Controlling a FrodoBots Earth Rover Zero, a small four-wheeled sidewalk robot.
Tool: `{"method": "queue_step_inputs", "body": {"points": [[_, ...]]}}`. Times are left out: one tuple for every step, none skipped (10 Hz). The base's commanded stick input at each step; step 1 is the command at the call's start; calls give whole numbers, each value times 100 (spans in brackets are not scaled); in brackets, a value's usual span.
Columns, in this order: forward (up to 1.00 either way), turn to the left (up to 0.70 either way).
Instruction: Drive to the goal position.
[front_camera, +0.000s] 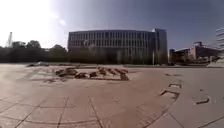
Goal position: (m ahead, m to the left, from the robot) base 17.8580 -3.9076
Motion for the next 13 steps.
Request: {"method": "queue_step_inputs", "body": {"points": [[70, 1], [70, 1], [70, 1], [70, 1], [70, 1], [70, 1], [70, -34], [70, -34], [70, -34], [70, -34], [70, -34], [70, -34], [70, -34]]}}
